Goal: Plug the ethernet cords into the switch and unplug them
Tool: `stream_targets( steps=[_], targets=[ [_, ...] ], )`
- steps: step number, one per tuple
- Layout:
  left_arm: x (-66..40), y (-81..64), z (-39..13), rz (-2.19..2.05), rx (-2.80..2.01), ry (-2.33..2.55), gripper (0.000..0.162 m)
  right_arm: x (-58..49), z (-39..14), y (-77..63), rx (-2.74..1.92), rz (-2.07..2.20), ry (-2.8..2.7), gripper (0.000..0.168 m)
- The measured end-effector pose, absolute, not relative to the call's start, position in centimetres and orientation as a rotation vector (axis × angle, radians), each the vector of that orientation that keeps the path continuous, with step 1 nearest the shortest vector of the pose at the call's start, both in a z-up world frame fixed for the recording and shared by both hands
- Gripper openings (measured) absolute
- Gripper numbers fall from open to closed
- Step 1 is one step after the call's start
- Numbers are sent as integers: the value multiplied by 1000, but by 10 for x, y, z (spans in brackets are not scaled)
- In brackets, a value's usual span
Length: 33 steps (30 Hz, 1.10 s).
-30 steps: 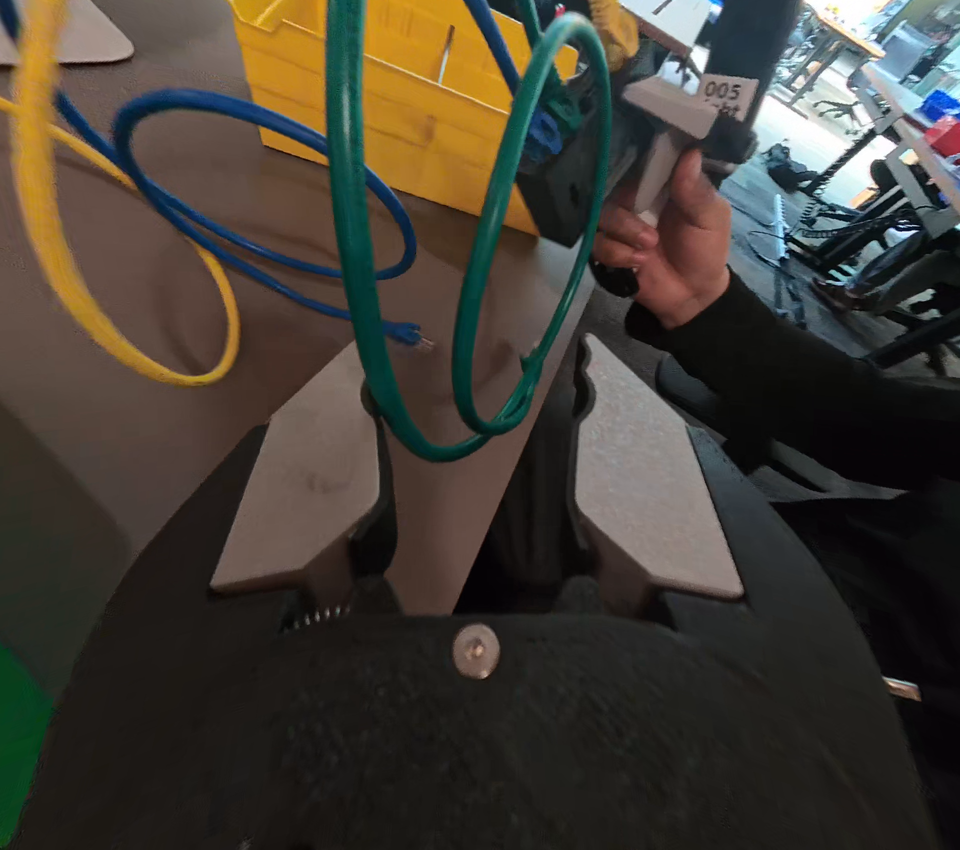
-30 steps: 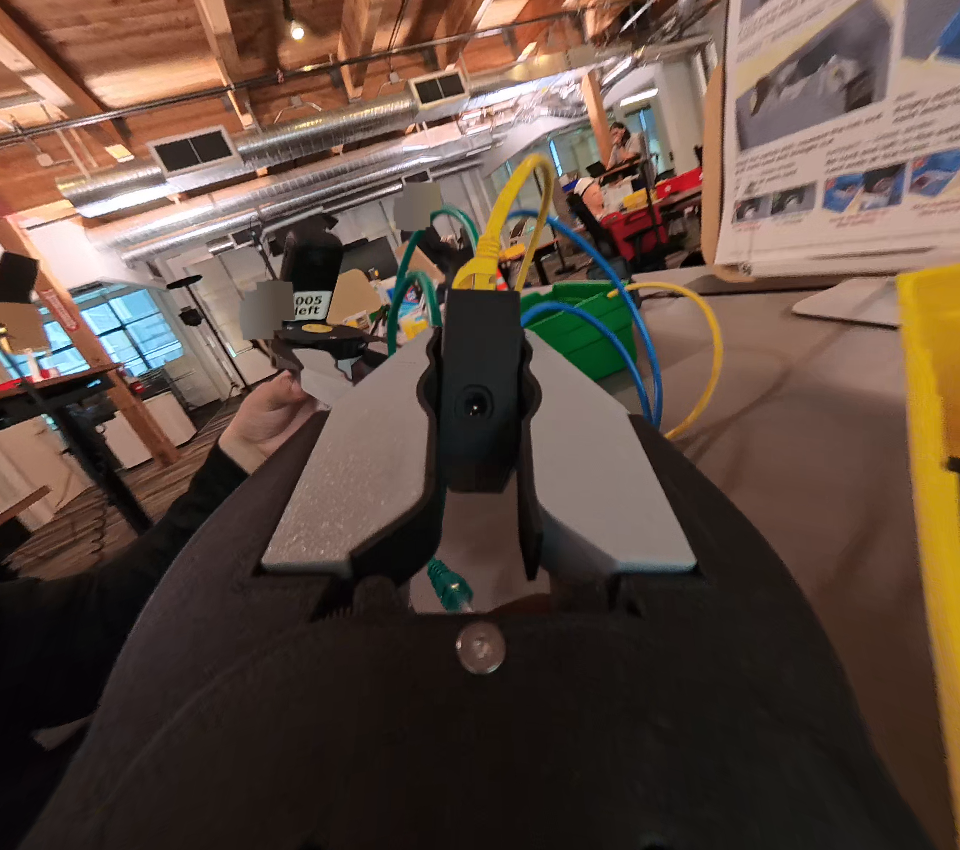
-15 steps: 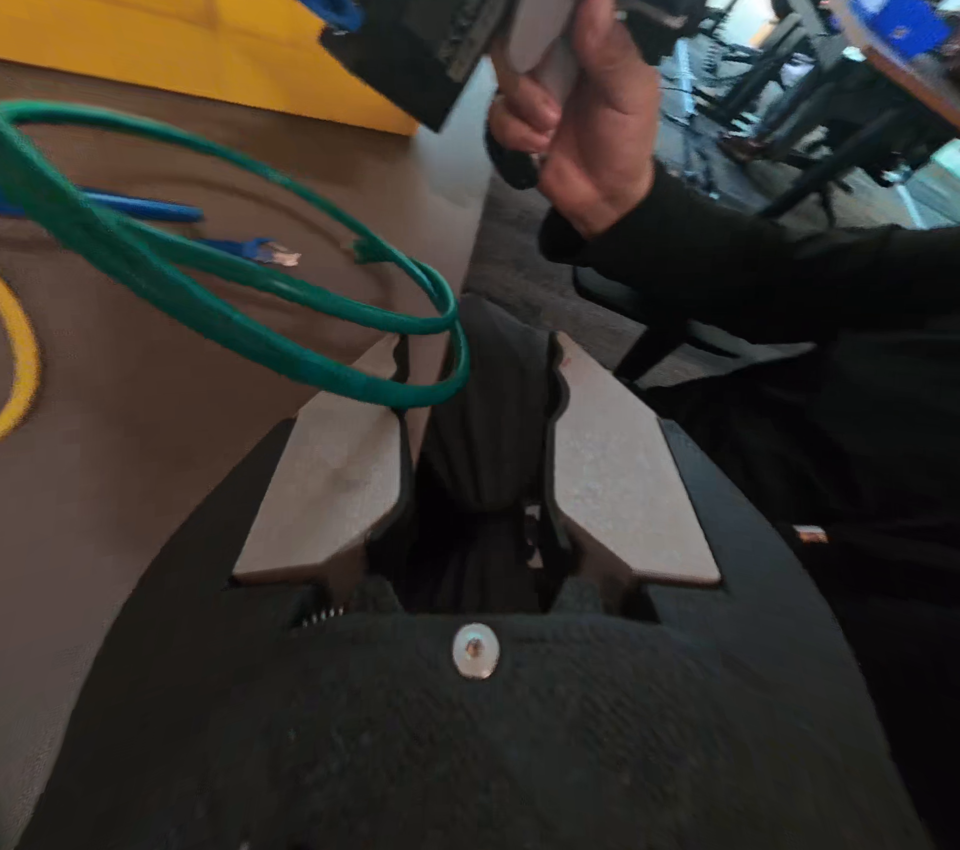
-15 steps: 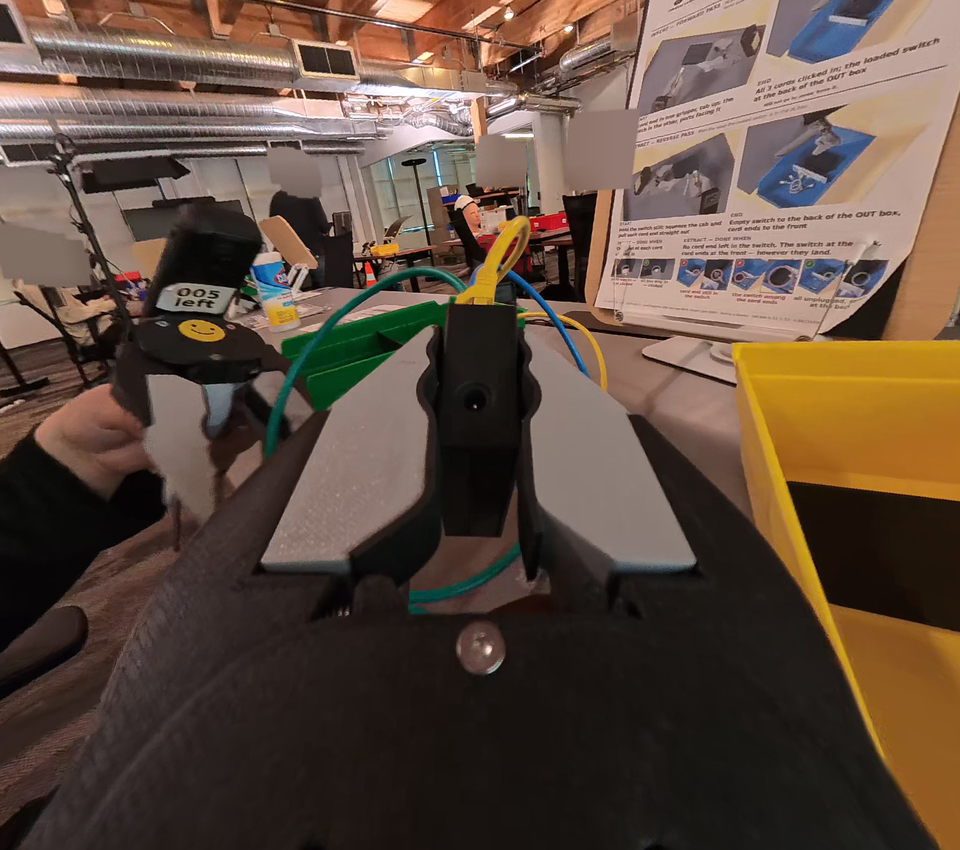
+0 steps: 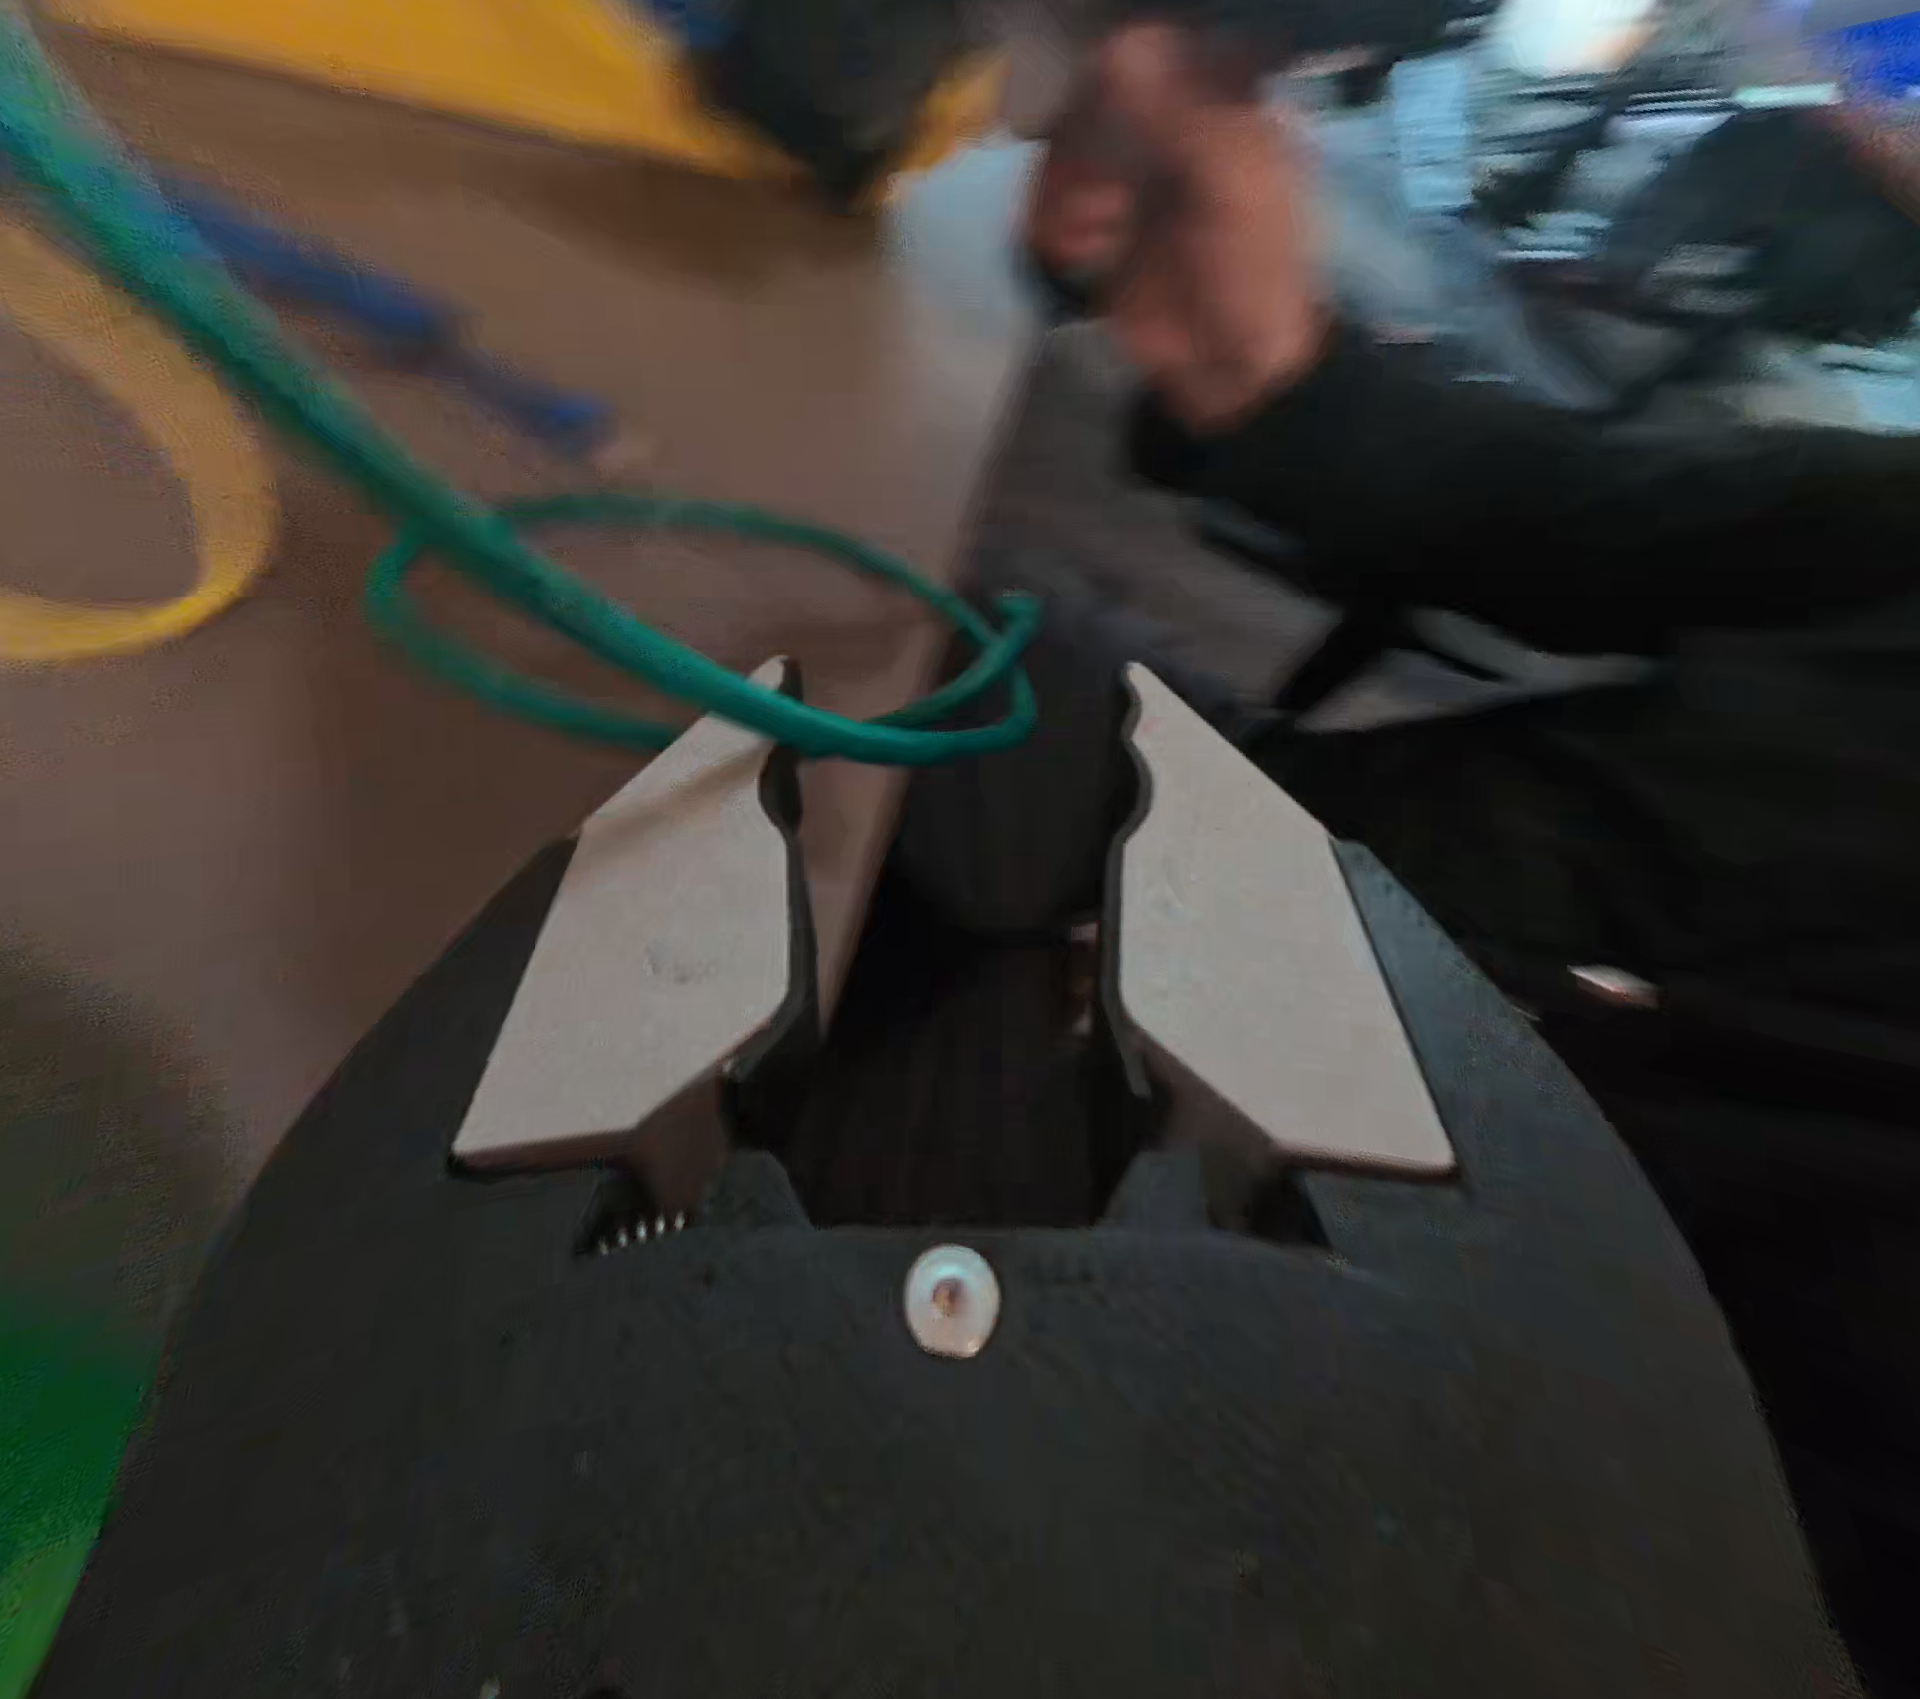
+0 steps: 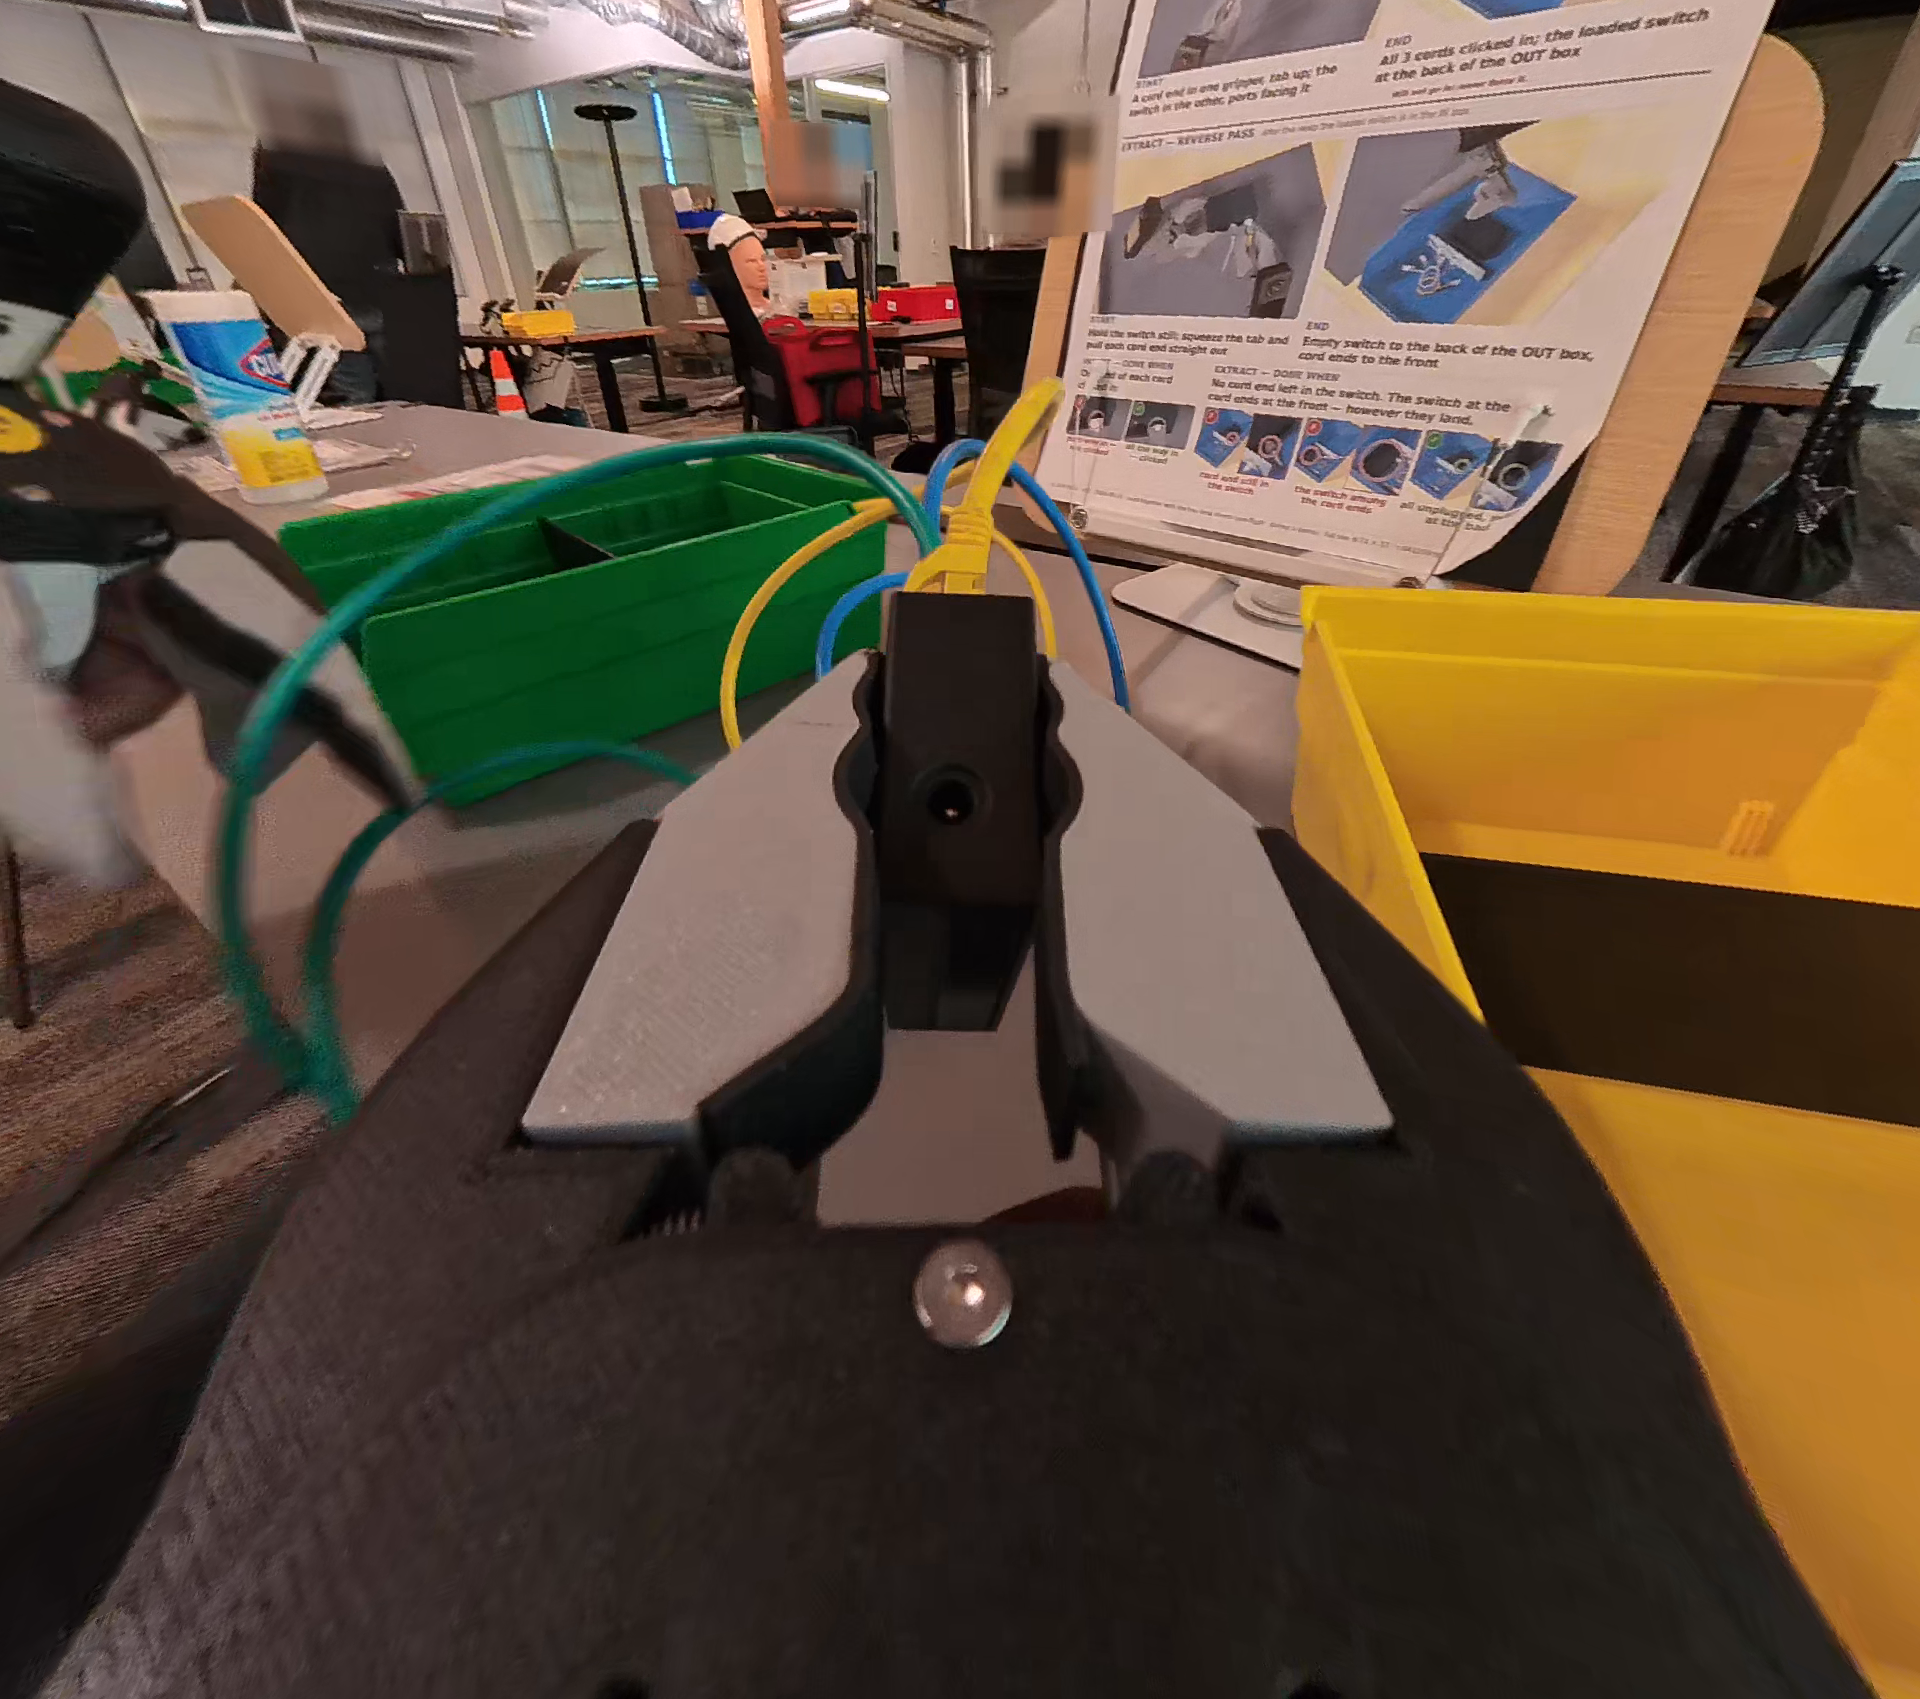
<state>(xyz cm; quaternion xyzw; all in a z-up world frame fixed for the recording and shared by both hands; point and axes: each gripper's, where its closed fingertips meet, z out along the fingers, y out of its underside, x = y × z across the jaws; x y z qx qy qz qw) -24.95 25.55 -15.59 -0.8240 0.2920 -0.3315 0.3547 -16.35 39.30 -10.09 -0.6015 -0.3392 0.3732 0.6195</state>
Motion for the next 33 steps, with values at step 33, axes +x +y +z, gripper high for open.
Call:
stream_targets(
  steps=[33],
  targets=[
    [-242, 343, -126, -1312, -1660, 43, 16, -219, -112, 310, -1050, 639, -1096, 25]
  ],
)
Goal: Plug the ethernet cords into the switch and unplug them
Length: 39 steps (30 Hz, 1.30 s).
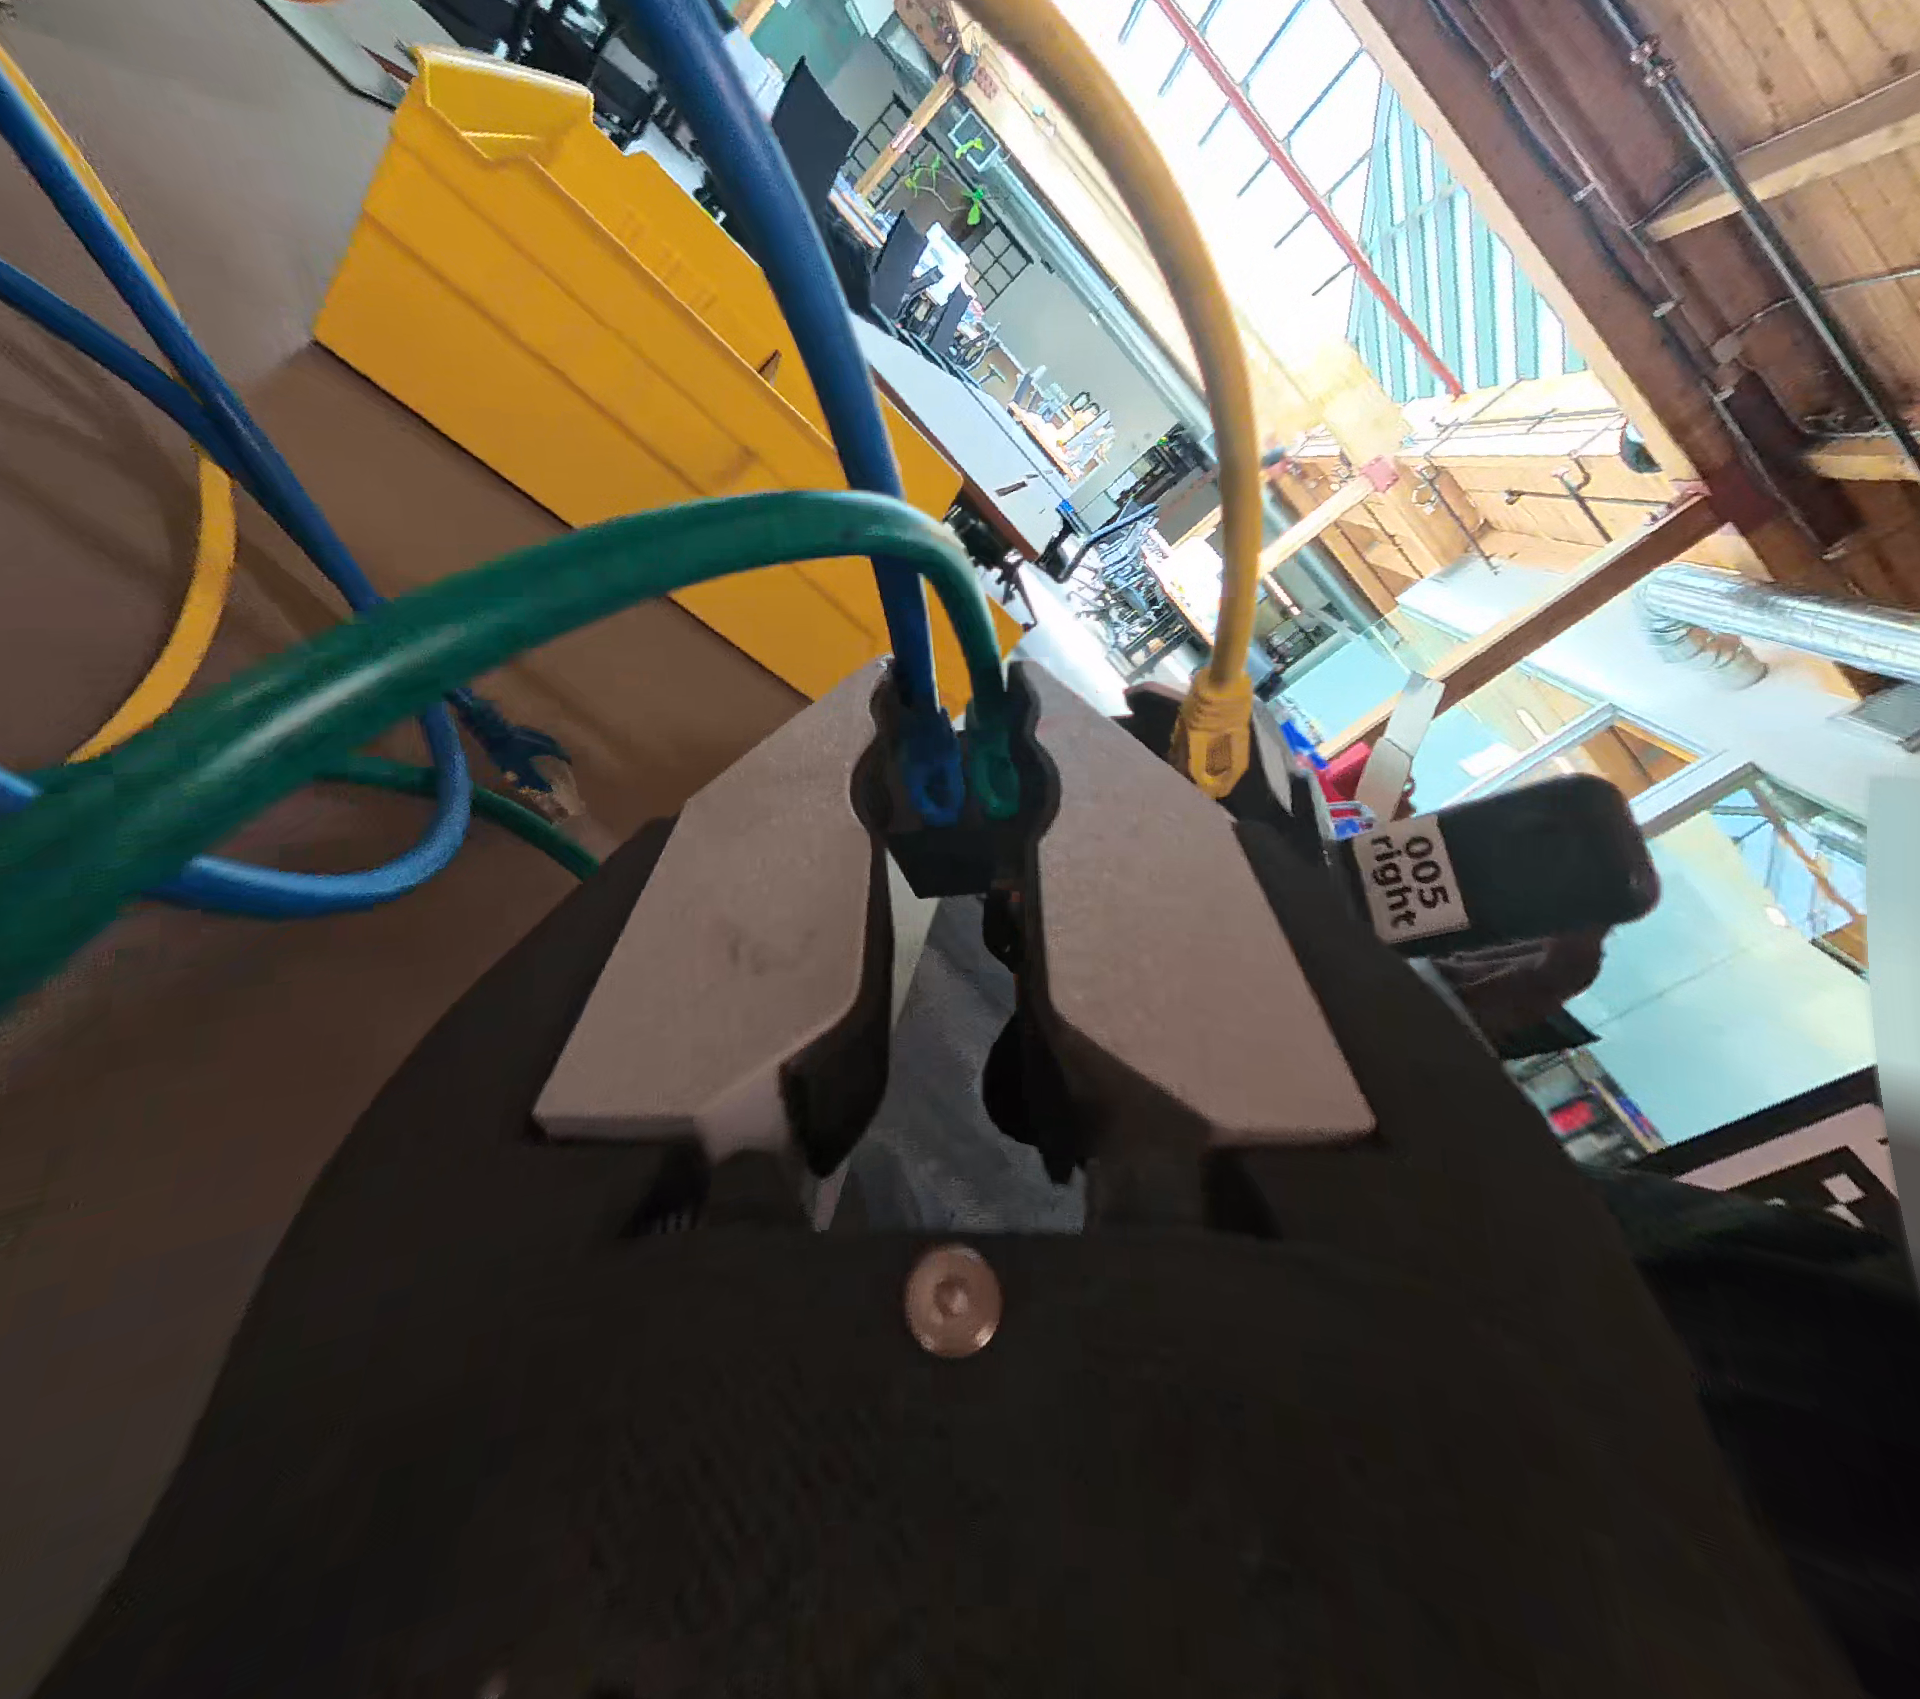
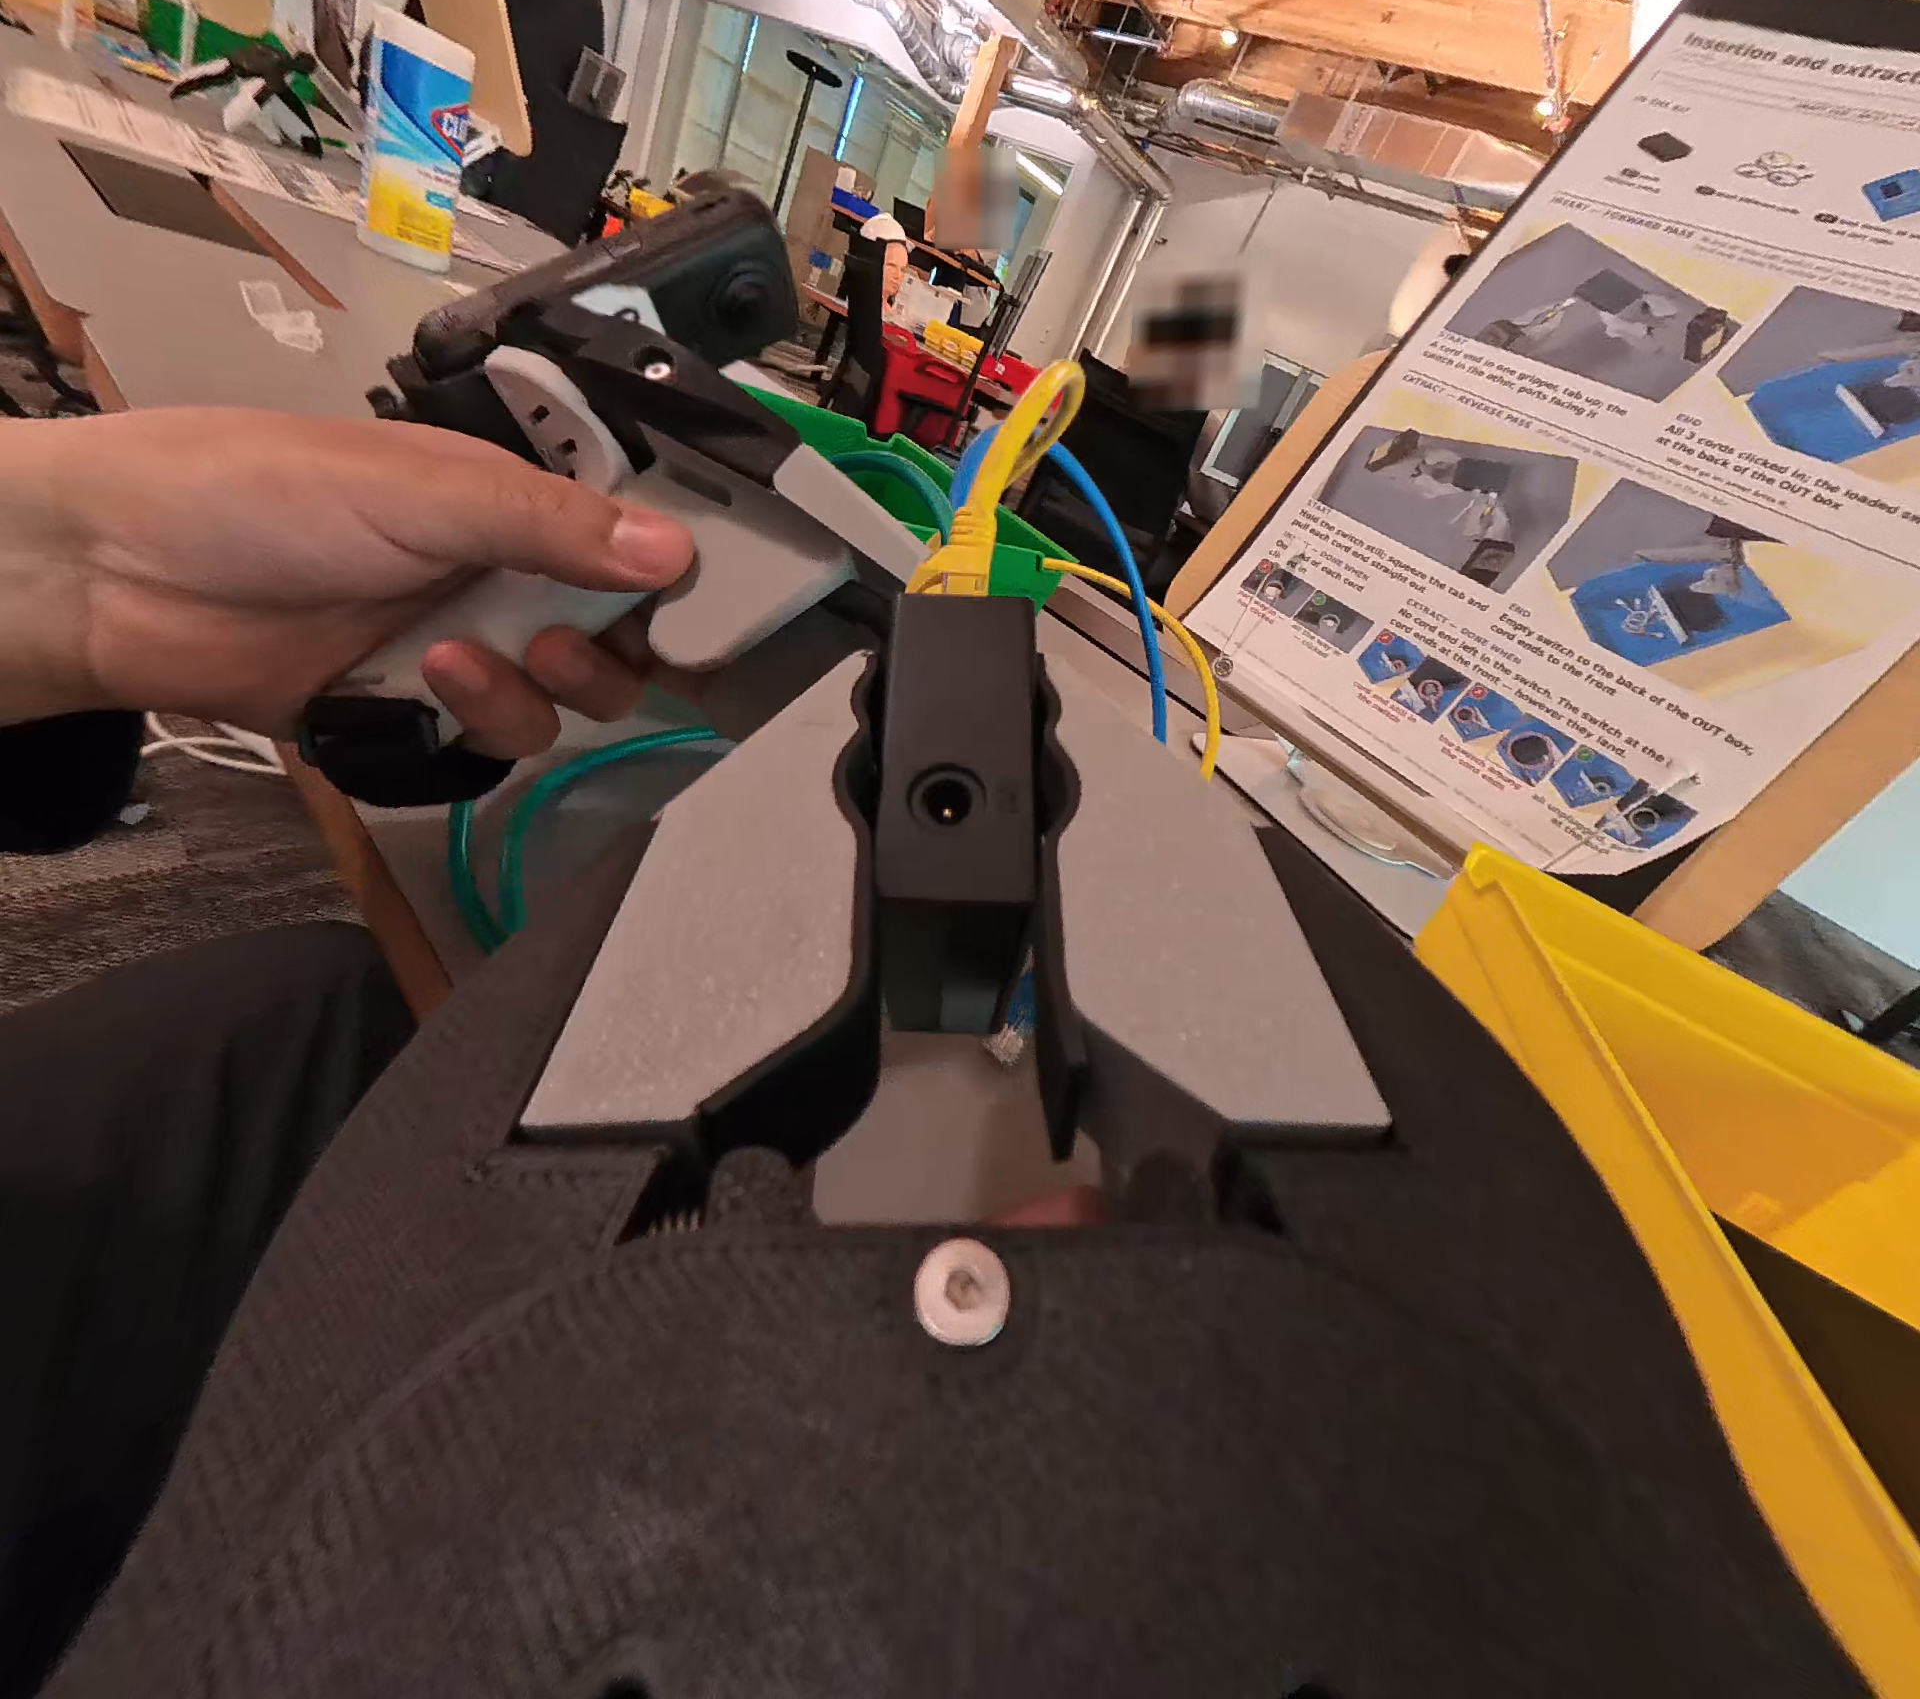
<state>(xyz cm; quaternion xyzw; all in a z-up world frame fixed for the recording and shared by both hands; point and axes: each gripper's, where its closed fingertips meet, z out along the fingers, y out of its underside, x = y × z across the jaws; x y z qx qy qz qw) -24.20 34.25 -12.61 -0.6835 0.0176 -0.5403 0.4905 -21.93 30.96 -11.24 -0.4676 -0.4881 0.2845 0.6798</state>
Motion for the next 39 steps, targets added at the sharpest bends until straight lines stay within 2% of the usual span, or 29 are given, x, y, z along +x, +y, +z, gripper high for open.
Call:
stream_targets(
  steps=[4, 13, 18, 21, 24, 28, 34, 39],
  targets=[
    [-248, 342, -125, -1217, -1683, 88, 15, -223, -119, 310, -1066, 656, -1102, 25],
    [-264, 342, -129, -936, -1762, 212, 14, -242, -149, 287, -1179, 902, -1328, 49],
    [-259, 338, -137, -796, -1838, 350, 13, -239, -140, 286, -1214, 1042, -1326, 50],
    [-253, 335, -140, -789, -1859, 404, 13, -237, -139, 287, -1292, 1205, -1303, 42],
    [-247, 332, -140, -813, -1858, 427, 13, -238, -148, 288, -1383, 1340, -1294, 16],
    [-249, 336, -141, -822, -1859, 380, 16, -236, -144, 296, -1405, 1434, -1200, 15],
    [-252, 331, -135, -895, -1850, 365, 35, -230, -141, 315, -1446, 1470, -1048, 15],
    [-239, 320, -156, -905, -1983, 459, 49, -220, -128, 328, -1437, 1549, -901, 15]
  ],
)
